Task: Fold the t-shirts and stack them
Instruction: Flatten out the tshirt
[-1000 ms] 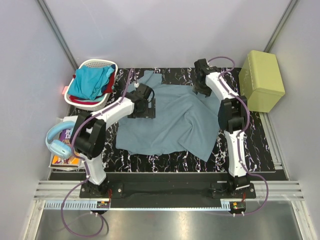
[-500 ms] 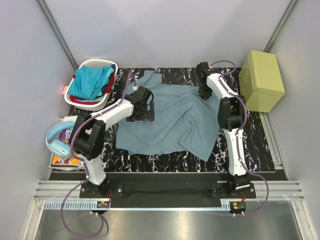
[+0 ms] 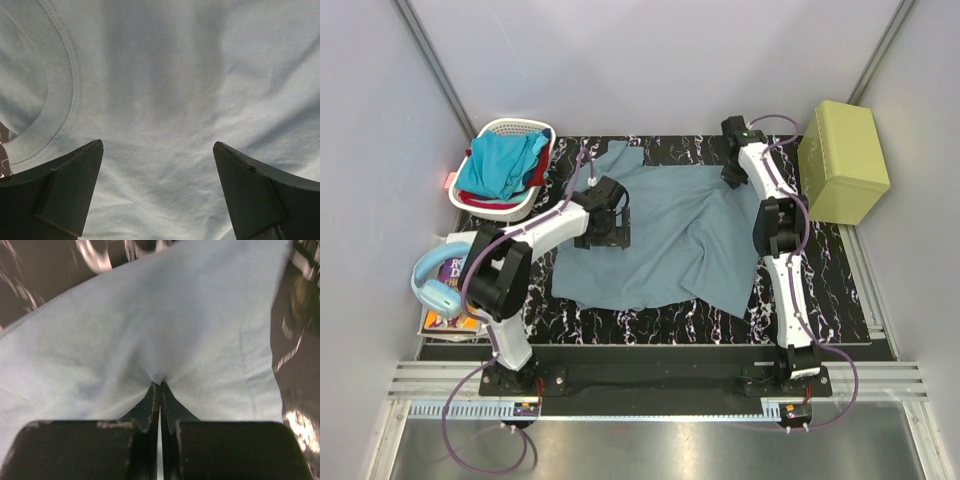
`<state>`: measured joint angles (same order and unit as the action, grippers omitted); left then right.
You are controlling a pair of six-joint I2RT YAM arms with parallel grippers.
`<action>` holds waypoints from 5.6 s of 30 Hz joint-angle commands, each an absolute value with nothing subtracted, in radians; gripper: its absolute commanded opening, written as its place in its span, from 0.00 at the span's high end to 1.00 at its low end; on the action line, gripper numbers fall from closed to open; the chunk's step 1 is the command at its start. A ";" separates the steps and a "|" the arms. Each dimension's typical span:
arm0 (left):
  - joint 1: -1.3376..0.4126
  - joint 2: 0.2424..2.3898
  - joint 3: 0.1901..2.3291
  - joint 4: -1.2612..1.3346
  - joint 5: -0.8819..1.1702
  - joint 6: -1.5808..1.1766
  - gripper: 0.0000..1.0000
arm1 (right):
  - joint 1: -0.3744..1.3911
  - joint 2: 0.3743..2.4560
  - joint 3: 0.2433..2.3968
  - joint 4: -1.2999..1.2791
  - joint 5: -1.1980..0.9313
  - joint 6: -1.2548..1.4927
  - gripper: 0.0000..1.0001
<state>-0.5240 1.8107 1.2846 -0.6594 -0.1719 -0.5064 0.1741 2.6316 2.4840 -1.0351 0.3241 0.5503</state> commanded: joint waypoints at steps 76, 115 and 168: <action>-0.884 1.542 1.043 -0.568 -0.333 -0.634 0.91 | 0.822 1.187 1.216 -1.042 0.558 0.804 0.34; -0.884 1.667 0.939 -0.451 -0.226 -0.678 0.66 | 0.821 1.201 1.195 -1.025 0.578 0.776 0.34; -0.649 1.548 1.230 -0.568 -0.368 -0.560 0.23 | 0.821 1.282 1.203 -0.948 0.588 0.681 0.34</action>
<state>-0.6136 1.6657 1.2728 -0.6003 -0.3309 -0.5232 0.8116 1.2724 1.1839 -0.9848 0.5594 0.6956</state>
